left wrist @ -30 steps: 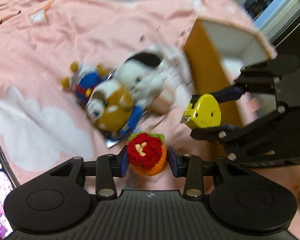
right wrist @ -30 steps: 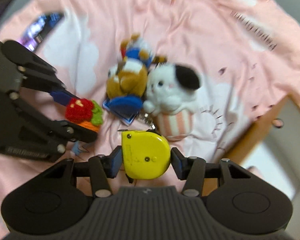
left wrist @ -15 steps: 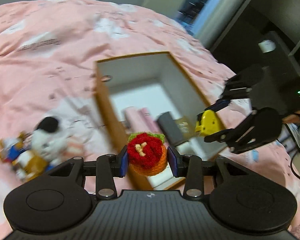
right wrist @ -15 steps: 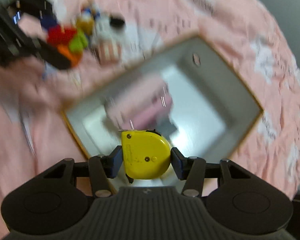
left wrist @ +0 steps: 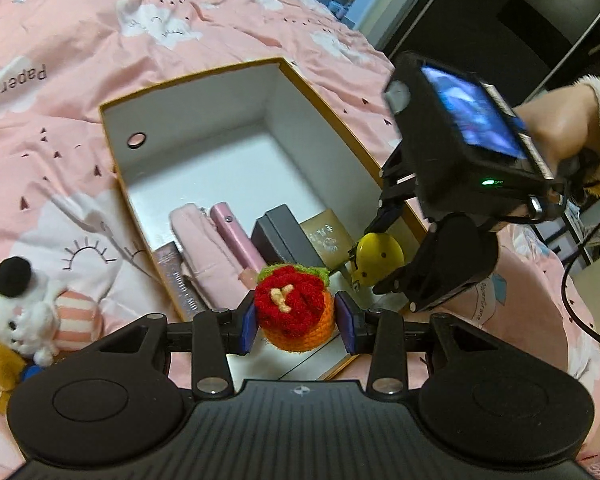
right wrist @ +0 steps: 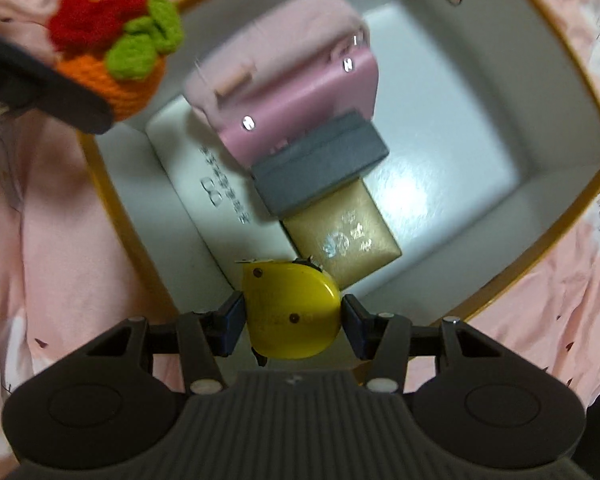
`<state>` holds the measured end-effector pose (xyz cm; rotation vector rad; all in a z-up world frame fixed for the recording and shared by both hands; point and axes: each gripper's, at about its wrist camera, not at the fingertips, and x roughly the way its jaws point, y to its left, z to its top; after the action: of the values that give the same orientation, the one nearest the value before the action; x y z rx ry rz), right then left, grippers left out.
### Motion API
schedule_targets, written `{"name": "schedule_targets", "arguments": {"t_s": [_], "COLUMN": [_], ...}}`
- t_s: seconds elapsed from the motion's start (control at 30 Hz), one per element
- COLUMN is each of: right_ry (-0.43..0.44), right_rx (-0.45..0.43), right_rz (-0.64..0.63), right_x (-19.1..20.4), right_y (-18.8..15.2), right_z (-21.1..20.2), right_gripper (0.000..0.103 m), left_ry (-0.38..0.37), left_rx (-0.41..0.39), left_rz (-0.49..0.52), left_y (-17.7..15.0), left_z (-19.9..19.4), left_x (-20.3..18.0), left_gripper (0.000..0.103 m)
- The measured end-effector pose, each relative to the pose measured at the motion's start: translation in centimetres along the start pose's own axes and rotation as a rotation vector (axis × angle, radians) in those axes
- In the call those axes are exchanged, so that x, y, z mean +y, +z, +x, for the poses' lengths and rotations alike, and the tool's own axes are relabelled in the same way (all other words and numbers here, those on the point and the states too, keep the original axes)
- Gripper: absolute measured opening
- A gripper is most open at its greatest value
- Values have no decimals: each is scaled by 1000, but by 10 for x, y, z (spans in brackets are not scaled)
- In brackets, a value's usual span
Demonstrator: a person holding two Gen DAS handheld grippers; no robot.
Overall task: Organize objects
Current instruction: 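Lower the yellow tape measure into the orange box and open the right gripper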
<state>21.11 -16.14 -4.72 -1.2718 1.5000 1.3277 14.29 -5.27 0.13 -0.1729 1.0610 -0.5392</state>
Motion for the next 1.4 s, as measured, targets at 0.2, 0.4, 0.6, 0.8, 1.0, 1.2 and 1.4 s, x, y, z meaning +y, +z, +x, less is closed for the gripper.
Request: {"name": "schedule_targets", "arguments": {"t_s": [0.2, 0.4, 0.6, 0.8, 1.0, 1.2, 1.4], "right_ry": [-4, -34, -77, -109, -129, -126, -52], "right_rx": [27, 8, -68, -41, 19, -6, -150], "right_rz": [-52, -63, -45, -51, -152, -159, -15], "right_x": [6, 9, 6, 1, 13, 16, 3], "right_y": [0, -5, -9, -8, -14, -20, -14], "right_z": [4, 0, -11, -1, 7, -1, -17], "right_gripper": [60, 63, 32, 19, 14, 13, 13], "left_ry": [-20, -14, 11, 30, 44, 47, 51], "left_rx": [31, 47, 43, 26, 25, 22, 19], "left_rz": [12, 0, -19, -21, -22, -21, -26], "left_y": [5, 4, 6, 10, 12, 13, 13], "left_z": [14, 19, 18, 13, 13, 13, 12], "left_x": [-4, -1, 4, 5, 6, 6, 6], "left_gripper": [45, 45, 45, 45, 45, 45, 45]}}
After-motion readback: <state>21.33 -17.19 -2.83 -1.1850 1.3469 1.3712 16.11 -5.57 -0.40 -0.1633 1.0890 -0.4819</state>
